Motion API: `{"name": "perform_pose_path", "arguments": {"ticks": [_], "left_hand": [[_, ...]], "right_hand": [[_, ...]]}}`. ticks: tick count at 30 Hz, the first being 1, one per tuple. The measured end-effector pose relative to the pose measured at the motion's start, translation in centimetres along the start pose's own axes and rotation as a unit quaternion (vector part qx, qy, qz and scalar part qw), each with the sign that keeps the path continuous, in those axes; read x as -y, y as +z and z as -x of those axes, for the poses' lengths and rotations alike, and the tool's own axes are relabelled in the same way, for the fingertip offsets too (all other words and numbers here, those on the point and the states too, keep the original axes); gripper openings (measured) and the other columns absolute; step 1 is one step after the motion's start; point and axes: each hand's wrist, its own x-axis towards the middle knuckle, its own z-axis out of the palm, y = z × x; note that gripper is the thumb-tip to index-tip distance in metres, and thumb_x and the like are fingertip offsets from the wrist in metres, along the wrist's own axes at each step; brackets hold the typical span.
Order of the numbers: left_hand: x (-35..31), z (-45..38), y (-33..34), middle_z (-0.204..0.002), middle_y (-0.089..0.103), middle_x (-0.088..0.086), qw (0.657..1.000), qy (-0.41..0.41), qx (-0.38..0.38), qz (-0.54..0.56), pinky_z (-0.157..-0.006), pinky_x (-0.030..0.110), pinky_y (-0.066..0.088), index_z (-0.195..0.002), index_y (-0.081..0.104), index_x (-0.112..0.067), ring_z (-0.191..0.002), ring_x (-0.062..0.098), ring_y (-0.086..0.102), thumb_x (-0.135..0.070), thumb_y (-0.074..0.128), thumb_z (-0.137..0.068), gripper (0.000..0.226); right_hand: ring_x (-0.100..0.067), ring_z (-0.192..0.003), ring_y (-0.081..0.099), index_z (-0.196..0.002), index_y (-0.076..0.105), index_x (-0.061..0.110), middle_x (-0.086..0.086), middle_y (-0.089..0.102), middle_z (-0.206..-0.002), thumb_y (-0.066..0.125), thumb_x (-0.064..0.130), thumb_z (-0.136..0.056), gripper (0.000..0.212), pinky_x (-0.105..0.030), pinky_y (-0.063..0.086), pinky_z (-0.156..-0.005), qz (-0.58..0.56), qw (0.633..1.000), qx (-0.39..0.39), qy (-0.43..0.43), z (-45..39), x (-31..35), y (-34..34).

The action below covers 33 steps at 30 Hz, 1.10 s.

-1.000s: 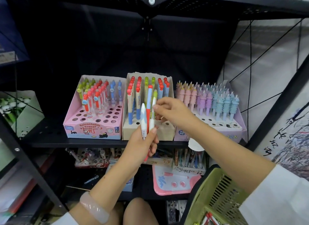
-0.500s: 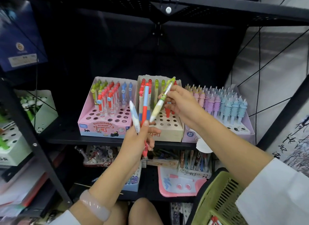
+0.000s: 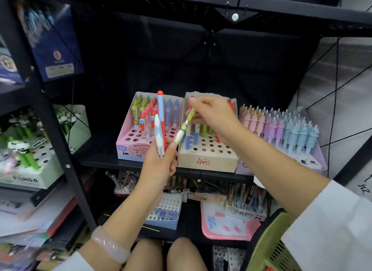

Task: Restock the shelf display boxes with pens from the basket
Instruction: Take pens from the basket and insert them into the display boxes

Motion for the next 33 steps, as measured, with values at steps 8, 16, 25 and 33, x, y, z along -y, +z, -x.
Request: {"name": "perform_pose_path", "arguments": {"ticks": [8,16,25,33], "left_hand": [[-0.7,-1.2,-5.5,-0.050,0.045,-0.009,0.998,0.027,-0.062,0.017,-0.036,0.013,0.027,-0.091,0.051,-0.016,-0.041,0.003,0.034,-0.026,0.045,-0.097,0.014],[-1.3,-2.9,-10.4,-0.065,0.068,-0.005,0.994,0.008,-0.101,0.027,-0.032,0.013,0.027,-0.097,0.058,-0.018,-0.038,0.004,0.037,-0.025,0.044,-0.098,0.016],[0.0,-3.3,-12.9,-0.067,0.069,0.002,0.993,-0.018,-0.105,0.042,-0.031,0.013,0.025,-0.099,0.054,-0.017,-0.036,0.004,0.035,-0.024,0.043,-0.099,0.013],[0.1,-3.3,-12.8,-0.066,0.068,-0.002,0.996,-0.008,-0.093,0.013,-0.032,0.013,0.026,-0.098,0.054,-0.016,-0.036,0.005,0.034,-0.024,0.045,-0.097,0.013]], "right_hand": [[-0.010,-0.072,0.070,-0.092,0.064,0.011,0.000,0.071,-0.076,0.061,0.020,-0.090,0.009,-0.019,0.056,-0.068,-0.014,0.995,0.057,-0.077,-1.3,3.1,6.2],[-0.013,-0.077,0.069,-0.092,0.062,0.010,-0.005,0.071,-0.079,0.062,0.020,-0.089,0.011,-0.031,0.057,-0.080,0.084,0.987,-0.039,-0.133,-6.8,5.2,10.0],[-0.012,-0.072,0.060,-0.089,0.053,0.016,-0.008,0.071,-0.081,0.060,0.023,-0.090,0.009,-0.016,0.039,-0.068,0.300,0.948,0.050,-0.096,-8.6,0.9,12.9],[-0.026,-0.110,0.046,-0.105,0.066,0.007,-0.010,0.053,-0.115,0.060,0.036,-0.088,0.034,-0.033,0.040,-0.078,0.562,0.815,0.052,-0.127,-9.3,1.2,14.1]]}}
